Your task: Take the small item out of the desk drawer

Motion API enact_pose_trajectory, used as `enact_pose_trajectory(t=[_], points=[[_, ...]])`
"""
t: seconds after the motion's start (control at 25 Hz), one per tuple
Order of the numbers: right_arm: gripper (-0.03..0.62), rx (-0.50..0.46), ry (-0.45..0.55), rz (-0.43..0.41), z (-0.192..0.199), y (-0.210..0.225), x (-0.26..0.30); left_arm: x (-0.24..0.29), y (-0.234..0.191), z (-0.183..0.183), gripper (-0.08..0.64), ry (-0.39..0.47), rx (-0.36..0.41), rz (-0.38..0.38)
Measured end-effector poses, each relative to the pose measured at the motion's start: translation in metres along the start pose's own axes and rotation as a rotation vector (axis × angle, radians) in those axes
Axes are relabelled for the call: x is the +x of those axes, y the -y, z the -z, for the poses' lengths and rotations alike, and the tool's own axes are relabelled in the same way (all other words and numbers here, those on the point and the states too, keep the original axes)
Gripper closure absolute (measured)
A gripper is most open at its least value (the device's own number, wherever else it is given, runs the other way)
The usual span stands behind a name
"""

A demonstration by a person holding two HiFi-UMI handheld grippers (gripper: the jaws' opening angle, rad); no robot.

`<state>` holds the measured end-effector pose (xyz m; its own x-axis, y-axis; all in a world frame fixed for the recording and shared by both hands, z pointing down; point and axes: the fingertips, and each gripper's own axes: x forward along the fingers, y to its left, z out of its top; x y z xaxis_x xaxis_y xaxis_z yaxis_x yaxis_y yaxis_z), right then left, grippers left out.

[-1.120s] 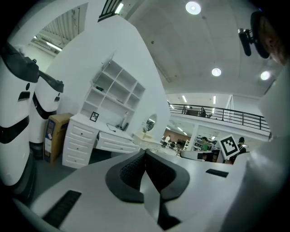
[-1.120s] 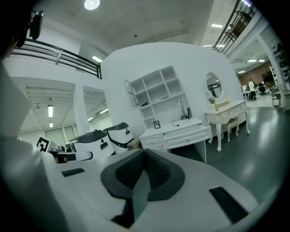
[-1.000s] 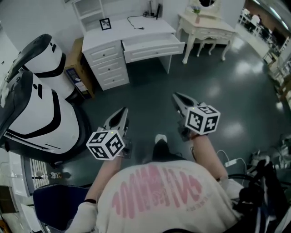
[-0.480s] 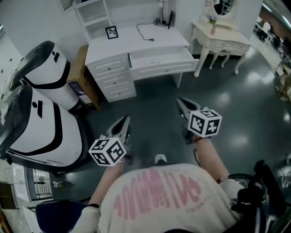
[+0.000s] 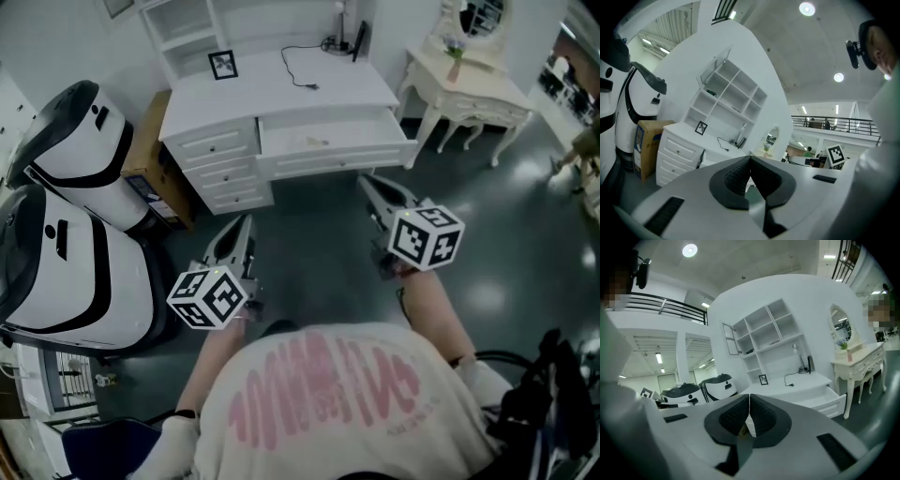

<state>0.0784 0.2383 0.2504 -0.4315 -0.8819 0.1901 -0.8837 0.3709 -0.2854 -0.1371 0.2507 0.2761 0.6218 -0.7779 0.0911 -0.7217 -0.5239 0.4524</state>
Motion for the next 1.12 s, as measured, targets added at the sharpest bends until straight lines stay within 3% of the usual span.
enact_pose_trajectory(t=[0.28,0.64,0.76,1.12], points=[[0.574,0.037,-0.093,-0.004,0.031,0.035,0.045,0.043,-0.027,0.025,0.531,-0.084,-0.031,-0.029],[0.574,0.144,-0.123,-0.017,0.04,0.101,0.131,0.137,-0.087,0.036,0.531,-0.178,-0.074,-0.029],[0.574,0.138,-0.154,-0.007,0.033,0.128,0.175,0.182,-0.112,0.025,0.531,-0.186,-0.103,-0.024],[0.573,0.099,-0.196,-0.054,-0.013,0.175,0.31,0.306,-0.184,-0.049,0.531,-0.184,-0.075,-0.021]])
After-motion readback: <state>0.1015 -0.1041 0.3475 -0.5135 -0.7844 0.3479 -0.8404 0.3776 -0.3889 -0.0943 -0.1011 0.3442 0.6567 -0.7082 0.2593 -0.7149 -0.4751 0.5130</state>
